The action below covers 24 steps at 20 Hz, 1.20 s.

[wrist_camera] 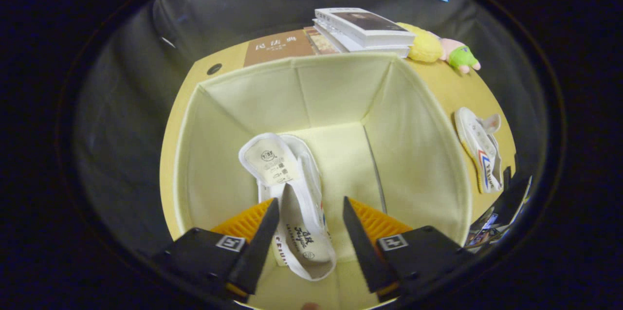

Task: Open the storage box then place both shoes into the box .Put the left shoe in first, then the right shoe, with the right side of both shoes facing outward in a uniform manner.

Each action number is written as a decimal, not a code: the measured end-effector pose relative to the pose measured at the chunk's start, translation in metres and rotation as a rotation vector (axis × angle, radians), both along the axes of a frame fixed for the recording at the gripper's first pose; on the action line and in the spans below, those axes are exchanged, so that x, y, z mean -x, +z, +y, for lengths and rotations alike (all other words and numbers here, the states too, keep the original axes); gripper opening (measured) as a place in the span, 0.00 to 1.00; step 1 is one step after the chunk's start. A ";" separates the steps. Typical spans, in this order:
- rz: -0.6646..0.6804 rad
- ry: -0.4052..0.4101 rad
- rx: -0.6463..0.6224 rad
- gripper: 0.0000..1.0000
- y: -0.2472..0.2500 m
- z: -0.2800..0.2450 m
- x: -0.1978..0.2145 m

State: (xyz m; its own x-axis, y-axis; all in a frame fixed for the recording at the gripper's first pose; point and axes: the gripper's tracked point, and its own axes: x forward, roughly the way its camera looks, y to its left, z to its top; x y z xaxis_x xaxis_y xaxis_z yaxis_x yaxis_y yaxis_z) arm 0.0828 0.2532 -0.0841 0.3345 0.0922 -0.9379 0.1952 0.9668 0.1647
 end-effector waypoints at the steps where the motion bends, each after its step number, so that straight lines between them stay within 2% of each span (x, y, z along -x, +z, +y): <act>1: -0.036 0.001 -0.036 1.00 0.014 0.001 0.000; 5: -0.214 -0.018 -0.064 1.00 0.072 -0.022 -0.010; 8: -0.344 -0.034 0.010 1.00 0.114 -0.062 -0.011; 10: -0.377 -0.057 0.075 1.00 0.121 -0.096 -0.007; 15: -0.304 -0.101 0.341 1.00 0.092 -0.200 0.004; 24: -0.159 -0.139 0.502 1.00 0.027 -0.318 0.004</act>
